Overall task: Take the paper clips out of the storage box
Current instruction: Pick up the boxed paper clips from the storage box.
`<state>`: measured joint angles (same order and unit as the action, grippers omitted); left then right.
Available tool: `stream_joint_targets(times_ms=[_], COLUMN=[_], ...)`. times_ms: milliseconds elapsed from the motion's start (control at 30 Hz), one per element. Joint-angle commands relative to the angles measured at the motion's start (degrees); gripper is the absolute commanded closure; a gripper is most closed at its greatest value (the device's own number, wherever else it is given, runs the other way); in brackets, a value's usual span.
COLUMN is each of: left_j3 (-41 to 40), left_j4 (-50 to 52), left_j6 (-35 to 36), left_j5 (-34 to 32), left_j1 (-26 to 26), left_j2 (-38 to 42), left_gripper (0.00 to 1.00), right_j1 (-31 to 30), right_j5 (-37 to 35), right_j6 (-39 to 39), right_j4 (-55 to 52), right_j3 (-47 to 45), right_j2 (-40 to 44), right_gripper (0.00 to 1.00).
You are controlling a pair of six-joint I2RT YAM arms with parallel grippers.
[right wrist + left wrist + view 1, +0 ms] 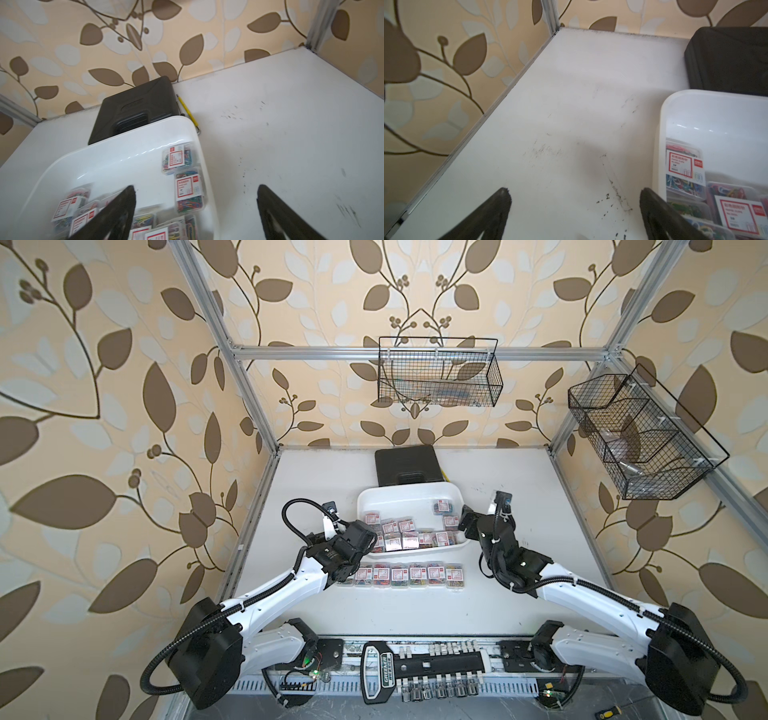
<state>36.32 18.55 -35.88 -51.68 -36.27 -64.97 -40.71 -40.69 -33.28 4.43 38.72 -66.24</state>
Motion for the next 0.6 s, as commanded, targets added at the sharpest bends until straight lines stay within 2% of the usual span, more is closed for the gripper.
stream_joint_targets(times_ms=[0,133,333,467,567], left_j3=[-4.1,-3.8,-6.4,-7.7,-6.9], left_j4=[-12.1,-11.4,-8.7,-10.5,-9.6], left_j6=[4.3,4.1,0.5,1.4,1.0], left_j5=[-5.7,-5.3,-2.6,-1.1,-0.8], left_j1=[0.6,1.0,1.0,0.9,0.9], left_j2=[0.3,0.2,3.4,4.9,4.0], left_gripper=[0.01,0.01,0.01,0.01,0.01], right_j1=[-1.6,-0.7,0.5,4.4,6.0], right_j5=[-0.6,5.6,9.9,16.7,19.6], right_j6=[1.8,2.9,9.9,8.3,7.7], right_j4=[-4.9,-7.7,-9.2,-15.9,-16.4], right_j3=[5.5,11.9,19.0,26.1,28.1], right_j2=[-4.8,-12.6,-23.3,-31.0,-35.0], right_gripper=[0.14,0.18,0.20,0.19,0.17])
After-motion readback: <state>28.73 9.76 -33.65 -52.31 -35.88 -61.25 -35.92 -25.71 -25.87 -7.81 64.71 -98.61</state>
